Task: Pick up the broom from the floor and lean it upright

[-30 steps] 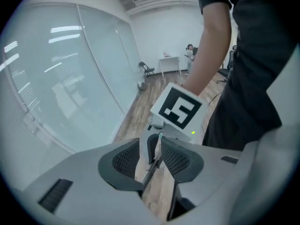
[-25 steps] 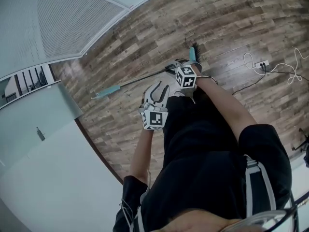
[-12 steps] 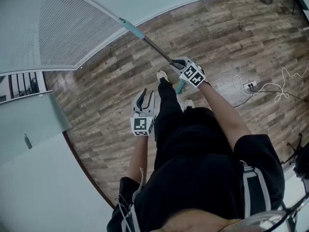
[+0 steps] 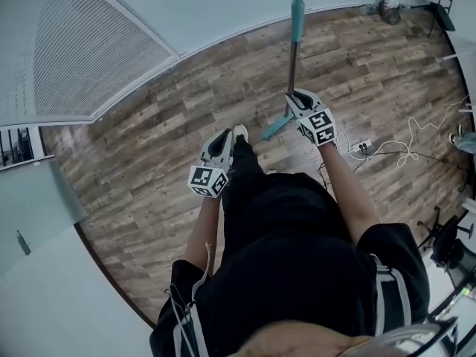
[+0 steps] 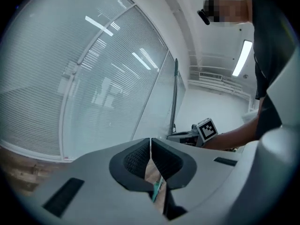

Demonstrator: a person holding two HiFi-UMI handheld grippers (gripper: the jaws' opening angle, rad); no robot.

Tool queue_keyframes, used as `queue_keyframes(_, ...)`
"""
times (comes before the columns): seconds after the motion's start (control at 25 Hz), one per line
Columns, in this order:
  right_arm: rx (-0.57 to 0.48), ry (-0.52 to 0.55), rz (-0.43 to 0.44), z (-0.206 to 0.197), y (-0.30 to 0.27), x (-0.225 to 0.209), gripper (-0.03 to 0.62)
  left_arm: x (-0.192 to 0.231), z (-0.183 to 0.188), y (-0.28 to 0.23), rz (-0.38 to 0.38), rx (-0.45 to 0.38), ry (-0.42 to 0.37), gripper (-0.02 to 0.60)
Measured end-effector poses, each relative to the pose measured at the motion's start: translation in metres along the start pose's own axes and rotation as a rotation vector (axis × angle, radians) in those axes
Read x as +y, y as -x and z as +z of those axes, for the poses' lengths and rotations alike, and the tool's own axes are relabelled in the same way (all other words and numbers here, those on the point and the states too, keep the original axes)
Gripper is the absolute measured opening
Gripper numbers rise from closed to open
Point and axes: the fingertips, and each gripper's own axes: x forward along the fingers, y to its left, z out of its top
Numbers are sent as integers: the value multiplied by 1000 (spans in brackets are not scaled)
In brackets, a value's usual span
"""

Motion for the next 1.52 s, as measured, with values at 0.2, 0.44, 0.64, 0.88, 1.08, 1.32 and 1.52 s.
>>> queue_keyframes(0.2, -19, -17, -94, 33, -5, -34, 80, 36, 12, -31, -104, 38, -36, 18)
queue_keyframes(0.44, -27, -58, -127, 62, -37, -62, 80, 82, 33, -56, -102, 56, -88, 18)
queue_keyframes(0.64, -26, -70, -151, 85, -72, -80, 80, 105, 60, -68, -140, 9, -73, 18)
queue_keyframes(0.88, -52, -51, -212, 110, -101, -91, 80, 138, 80, -90, -165, -4, -94, 18)
queue_keyframes(1.08, -90, -74, -266, 129, -107, -98, 80, 148, 95, -108, -210, -4, -168, 18)
queue_keyframes(1.32, -111, -93, -299, 143, -104, -109, 80, 148, 114, -125, -224, -19, -185, 18)
queue_keyframes(1.52, -128, -83, -315, 148, -102, -114, 80, 143, 117, -125, -208, -26, -163, 18)
